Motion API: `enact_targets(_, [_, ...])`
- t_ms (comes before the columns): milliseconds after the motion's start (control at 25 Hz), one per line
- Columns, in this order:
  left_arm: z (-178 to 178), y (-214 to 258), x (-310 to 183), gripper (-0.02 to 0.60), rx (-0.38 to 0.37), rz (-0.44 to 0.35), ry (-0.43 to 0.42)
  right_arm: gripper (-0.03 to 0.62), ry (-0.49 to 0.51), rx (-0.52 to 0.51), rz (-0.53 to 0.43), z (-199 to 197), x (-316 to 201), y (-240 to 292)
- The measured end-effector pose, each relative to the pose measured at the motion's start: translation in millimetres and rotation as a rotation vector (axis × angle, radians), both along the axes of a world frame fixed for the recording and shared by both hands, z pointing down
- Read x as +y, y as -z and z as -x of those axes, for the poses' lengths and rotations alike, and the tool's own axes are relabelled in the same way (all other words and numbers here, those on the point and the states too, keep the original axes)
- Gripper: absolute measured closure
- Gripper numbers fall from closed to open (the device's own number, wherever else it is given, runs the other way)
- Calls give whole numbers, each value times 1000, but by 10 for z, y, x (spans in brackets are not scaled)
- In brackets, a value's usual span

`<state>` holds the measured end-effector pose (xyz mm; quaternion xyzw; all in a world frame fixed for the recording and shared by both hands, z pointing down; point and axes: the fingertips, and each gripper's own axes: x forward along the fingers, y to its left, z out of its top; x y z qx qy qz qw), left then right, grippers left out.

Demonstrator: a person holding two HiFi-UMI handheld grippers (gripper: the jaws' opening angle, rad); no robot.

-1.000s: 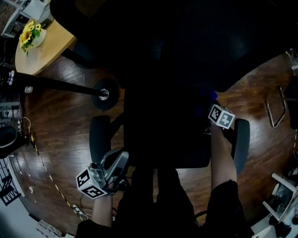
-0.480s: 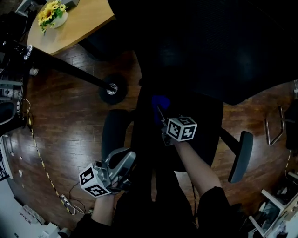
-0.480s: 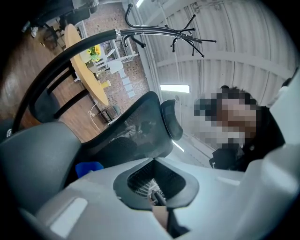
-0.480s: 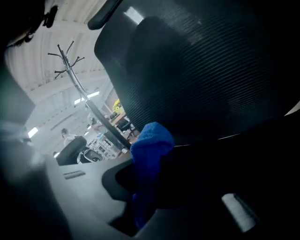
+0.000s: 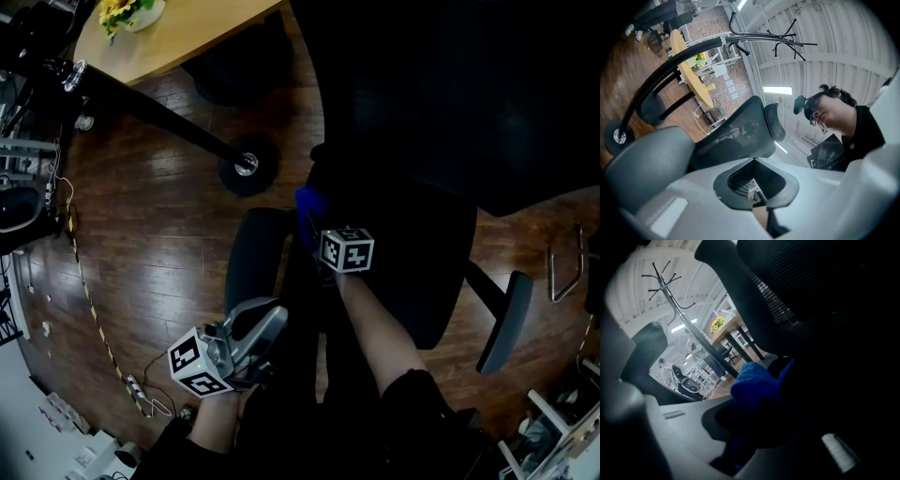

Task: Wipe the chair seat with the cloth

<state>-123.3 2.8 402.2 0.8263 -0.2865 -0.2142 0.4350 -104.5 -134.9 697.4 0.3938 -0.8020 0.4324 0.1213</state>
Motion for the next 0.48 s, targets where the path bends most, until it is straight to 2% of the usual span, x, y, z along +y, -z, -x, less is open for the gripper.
enact_targets(120, [-20,-11,-15,589,6,-5,-16,531,-70,38,20,-189,26,-92])
enact_targets(240, [-80,1,-16,588,3,-10,-54,531,-141,74,60,-575,93,-189])
enact_targets(360, [-155,-1,-14,589,-1,-6,-78,531,-204,123,84,-1138,205,-326])
enact_targets(480, [-255,-12,-16,589,-4,-7,-102,531,-308,164,109,-1857,319,-381])
